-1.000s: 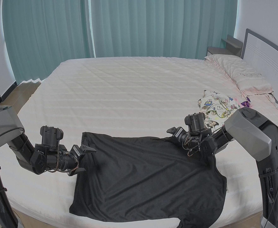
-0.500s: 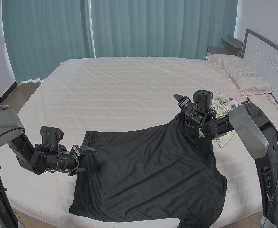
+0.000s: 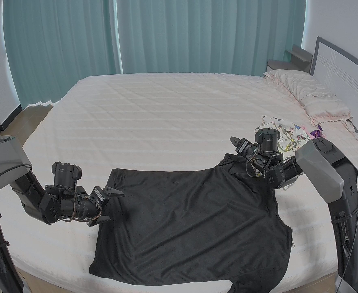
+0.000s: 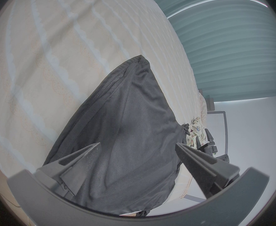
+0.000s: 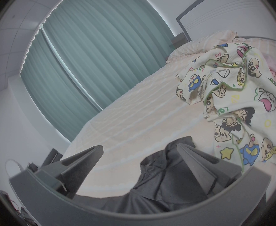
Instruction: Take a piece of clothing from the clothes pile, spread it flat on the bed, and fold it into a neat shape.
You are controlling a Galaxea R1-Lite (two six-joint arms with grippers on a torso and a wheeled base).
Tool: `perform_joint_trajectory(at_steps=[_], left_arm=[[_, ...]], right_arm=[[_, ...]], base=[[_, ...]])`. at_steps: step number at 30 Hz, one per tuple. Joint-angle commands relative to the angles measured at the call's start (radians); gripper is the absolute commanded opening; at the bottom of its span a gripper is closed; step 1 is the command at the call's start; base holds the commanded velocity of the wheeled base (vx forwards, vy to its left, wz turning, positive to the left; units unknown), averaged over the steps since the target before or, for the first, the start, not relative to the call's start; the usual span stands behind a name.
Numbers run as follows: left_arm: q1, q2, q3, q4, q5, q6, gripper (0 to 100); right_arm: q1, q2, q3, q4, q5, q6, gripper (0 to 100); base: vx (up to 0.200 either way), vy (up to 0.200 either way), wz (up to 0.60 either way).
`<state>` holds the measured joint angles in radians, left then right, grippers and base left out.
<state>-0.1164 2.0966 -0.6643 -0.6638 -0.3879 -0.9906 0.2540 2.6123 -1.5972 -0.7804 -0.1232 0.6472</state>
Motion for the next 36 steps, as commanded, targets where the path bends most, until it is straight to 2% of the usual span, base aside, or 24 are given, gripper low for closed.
perform_joint_trajectory(at_steps=[1,7,23,28,34,35,36], left_arm=[[0.000,0.002,0.000,0.000,0.000,0.000,100],[0.000,0.000,0.000,0.000,0.000,0.000,100],[-0.002,0.002,0.000,0.000,0.001,0.003,100],[-0.002,0.000,0.000,0.000,0.000,0.001,100],[-0.002,0.000,0.000,0.000,0.001,0.001,100],[-0.002,0.000,0.000,0.000,0.001,0.001,100],[-0.002,0.000,0.000,0.000,0.000,0.001,100]], right_arm=[[-0.027,-0.005,0.031,-0.002,0.002,-0.032,100],[-0.075,0.005,0.082,-0.005,0.022,-0.112,100],[-0.105,0.015,0.125,0.003,0.036,-0.115,100],[-0.104,0.018,0.169,-0.008,0.106,-0.116,100],[-0.081,0.040,0.168,0.010,0.125,-0.116,100],[-0.081,0.043,0.168,0.015,0.125,-0.116,0],[-0.079,0.045,0.168,0.018,0.125,-0.116,0]], base=[[0.000,0.000,0.00],[0.000,0.000,0.00],[0.000,0.000,0.00],[0.000,0.000,0.00],[0.000,0.000,0.00],[0.000,0.000,0.00],[0.000,0.000,0.00]])
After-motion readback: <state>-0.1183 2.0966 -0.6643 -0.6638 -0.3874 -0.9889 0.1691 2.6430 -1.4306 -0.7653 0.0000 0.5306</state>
